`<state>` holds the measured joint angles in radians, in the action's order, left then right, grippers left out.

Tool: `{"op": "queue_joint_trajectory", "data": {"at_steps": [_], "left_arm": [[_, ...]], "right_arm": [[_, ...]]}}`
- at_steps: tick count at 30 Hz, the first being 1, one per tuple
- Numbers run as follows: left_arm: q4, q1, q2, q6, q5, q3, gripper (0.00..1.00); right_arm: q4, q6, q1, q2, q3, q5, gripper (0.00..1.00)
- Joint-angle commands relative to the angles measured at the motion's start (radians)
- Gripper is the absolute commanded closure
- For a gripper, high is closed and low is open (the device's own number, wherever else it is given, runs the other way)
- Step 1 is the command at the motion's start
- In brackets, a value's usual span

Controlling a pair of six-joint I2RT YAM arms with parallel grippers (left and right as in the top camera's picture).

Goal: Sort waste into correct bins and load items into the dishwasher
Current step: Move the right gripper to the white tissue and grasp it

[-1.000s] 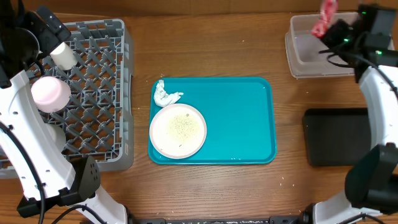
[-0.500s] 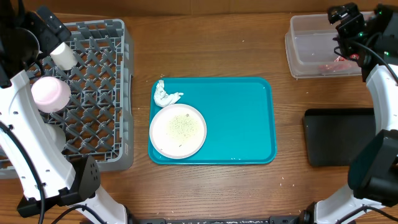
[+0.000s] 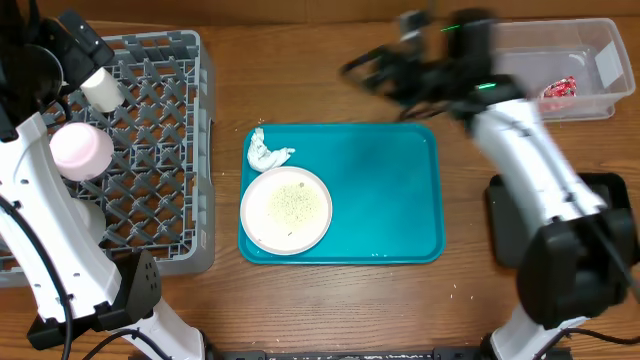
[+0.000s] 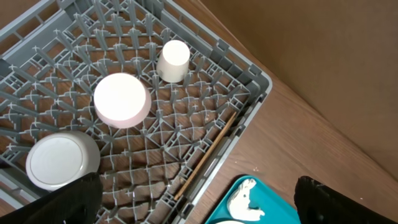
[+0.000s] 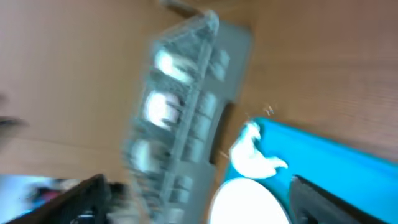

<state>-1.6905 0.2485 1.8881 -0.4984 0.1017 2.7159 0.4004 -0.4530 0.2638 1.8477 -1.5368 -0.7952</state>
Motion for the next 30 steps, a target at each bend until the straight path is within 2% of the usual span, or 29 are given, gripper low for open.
{"op": "queue_joint_trajectory", "data": {"at_steps": [1,6,8,10,12,15,17,26,30], "left_arm": [[0.001,0.0,-0.003,0.001,0.003,0.002,0.0],[0.001,0.0,-0.003,0.001,0.003,0.002,0.0],[0.001,0.0,-0.003,0.001,0.003,0.002,0.0],[0.001,0.0,-0.003,0.001,0.003,0.002,0.0],[0.001,0.0,-0.003,0.001,0.003,0.002,0.0],[0.001,0.0,-0.003,0.001,0.003,0.002,0.0],[0.001,0.0,-0.003,0.001,0.003,0.002,0.0],[0.001,0.0,-0.003,0.001,0.003,0.002,0.0],[0.001,0.0,-0.003,0.001,0.003,0.002,0.0]], "right_arm": [[0.021,0.204,0.206,0.032,-0.002,0.498,0.15],[-0.002,0.295,0.388,0.113,-0.002,0.711,0.15],[-0.01,0.306,0.417,0.146,-0.002,0.713,0.18],[-0.01,0.304,0.439,0.182,-0.002,0.706,0.25],[-0.034,0.301,0.46,0.218,-0.002,0.667,0.27],[-0.092,0.301,0.492,0.254,-0.002,0.674,0.16],[-0.126,0.301,0.51,0.268,-0.002,0.695,0.13],[-0.219,0.299,0.534,0.332,-0.002,0.763,0.13],[-0.217,0.362,0.534,0.371,-0.002,0.78,0.16]]}}
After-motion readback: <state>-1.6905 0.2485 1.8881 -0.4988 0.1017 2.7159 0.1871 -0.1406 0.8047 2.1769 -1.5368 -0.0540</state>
